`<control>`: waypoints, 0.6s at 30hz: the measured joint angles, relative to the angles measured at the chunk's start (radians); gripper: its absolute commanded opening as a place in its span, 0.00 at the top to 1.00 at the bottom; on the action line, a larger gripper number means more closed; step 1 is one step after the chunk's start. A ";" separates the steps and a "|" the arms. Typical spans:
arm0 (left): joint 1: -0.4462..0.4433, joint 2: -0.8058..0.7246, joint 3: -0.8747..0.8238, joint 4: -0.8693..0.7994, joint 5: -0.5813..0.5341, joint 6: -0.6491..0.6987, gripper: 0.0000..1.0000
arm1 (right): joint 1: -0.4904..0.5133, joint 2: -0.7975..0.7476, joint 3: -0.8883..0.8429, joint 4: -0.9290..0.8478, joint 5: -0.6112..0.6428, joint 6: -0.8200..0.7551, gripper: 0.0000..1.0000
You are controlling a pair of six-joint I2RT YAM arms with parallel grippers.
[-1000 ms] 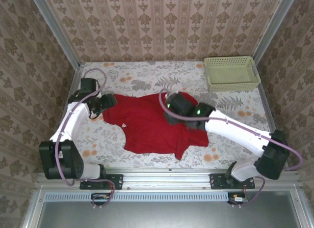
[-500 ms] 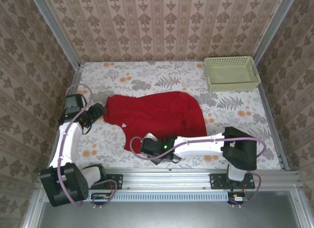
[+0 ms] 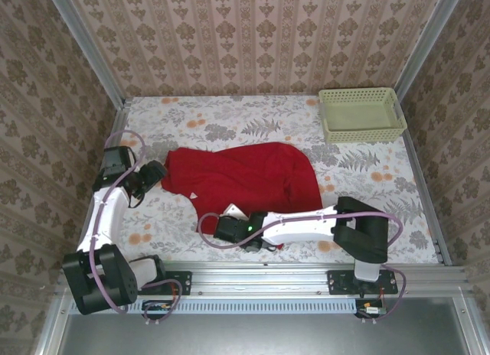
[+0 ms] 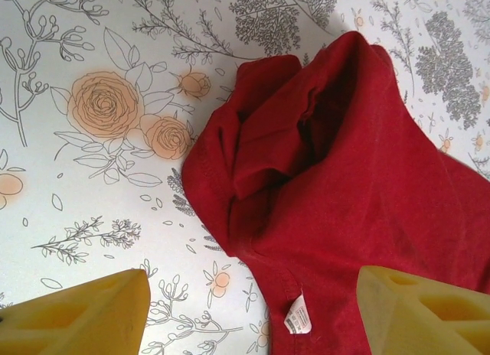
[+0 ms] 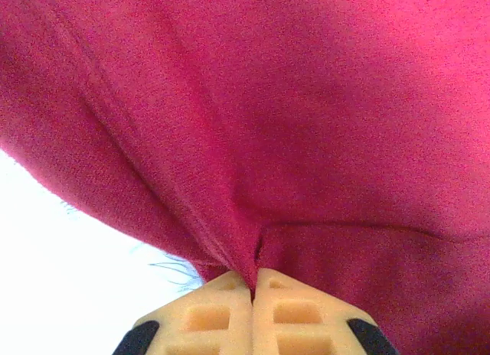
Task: Fold the inside-out t-shirt
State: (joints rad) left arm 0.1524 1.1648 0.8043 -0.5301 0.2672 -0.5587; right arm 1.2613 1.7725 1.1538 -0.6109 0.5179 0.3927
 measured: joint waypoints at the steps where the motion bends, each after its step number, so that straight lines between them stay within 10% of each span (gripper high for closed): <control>1: -0.004 0.004 0.000 0.000 -0.001 0.000 0.26 | 0.000 -0.037 -0.001 -0.019 0.022 -0.002 1.00; 9: -0.148 0.026 0.000 0.032 -0.013 -0.024 0.24 | -0.057 -0.512 0.007 -0.138 0.161 -0.003 1.00; 18: -0.294 0.121 -0.005 0.118 -0.017 -0.094 0.24 | -0.231 -0.688 -0.046 -0.164 0.123 0.037 1.00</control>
State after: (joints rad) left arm -0.1413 1.2861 0.7994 -0.4122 0.2501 -0.6529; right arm 1.0302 1.0847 1.1080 -0.7750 0.6407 0.4294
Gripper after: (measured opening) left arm 0.768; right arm 0.065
